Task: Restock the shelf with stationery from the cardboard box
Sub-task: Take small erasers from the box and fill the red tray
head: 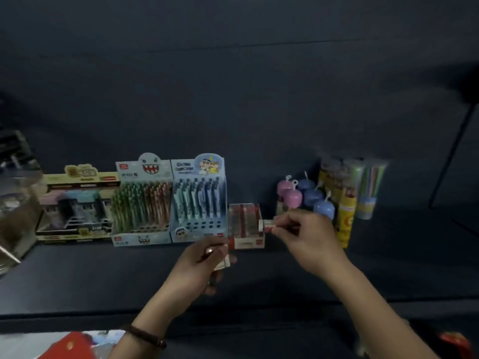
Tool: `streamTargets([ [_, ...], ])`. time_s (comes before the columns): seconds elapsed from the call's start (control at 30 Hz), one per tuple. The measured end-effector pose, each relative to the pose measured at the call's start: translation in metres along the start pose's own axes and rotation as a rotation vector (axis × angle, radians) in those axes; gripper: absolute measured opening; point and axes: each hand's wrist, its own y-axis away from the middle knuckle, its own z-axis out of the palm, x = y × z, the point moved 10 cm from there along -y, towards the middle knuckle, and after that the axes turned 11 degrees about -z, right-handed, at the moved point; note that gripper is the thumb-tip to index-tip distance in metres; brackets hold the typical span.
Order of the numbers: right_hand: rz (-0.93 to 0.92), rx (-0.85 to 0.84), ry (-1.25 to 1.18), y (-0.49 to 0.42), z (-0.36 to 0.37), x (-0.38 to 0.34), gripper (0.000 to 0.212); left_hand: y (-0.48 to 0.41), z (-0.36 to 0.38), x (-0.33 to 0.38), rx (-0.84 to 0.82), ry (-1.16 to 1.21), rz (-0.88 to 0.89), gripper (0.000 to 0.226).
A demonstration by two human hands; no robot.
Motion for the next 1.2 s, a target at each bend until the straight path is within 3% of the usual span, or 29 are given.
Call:
streamTargets([
  [0.17,-0.014,-0.106,0.110,-0.073,0.059,0.028,0.003,-0.052,-0.022,0.014,0.081,-0.104,0.153,0.015],
  [0.27,0.022,-0.170,0.178,-0.099,0.092,0.045,0.005,-0.069,-0.031,0.024,0.114,-0.133,0.281,0.012],
  [0.4,0.021,-0.195,0.269,-0.119,0.124,0.063,0.010,-0.083,-0.043,0.018,0.213,-0.090,0.314,0.019],
  [0.63,-0.016,-0.220,0.389,-0.124,0.146,0.075,0.018,-0.097,-0.044,-0.001,0.062,0.025,0.299,0.032],
  [0.87,0.018,-0.264,0.382,-0.124,0.137,0.070,0.025,-0.097,-0.043,0.001,0.026,0.123,0.305,0.043],
  [1.0,-0.058,-0.055,0.027,-0.093,0.108,0.024,0.031,-0.089,-0.041,0.006,0.001,0.154,0.338,0.009],
  [1.1,-0.074,-0.111,-0.177,-0.062,0.115,0.000,0.035,-0.088,-0.044,0.010,0.022,0.228,0.330,0.020],
  [1.2,0.005,-0.106,-0.249,-0.051,0.125,0.001,0.023,-0.086,-0.044,0.011,0.019,0.252,0.349,0.024],
])
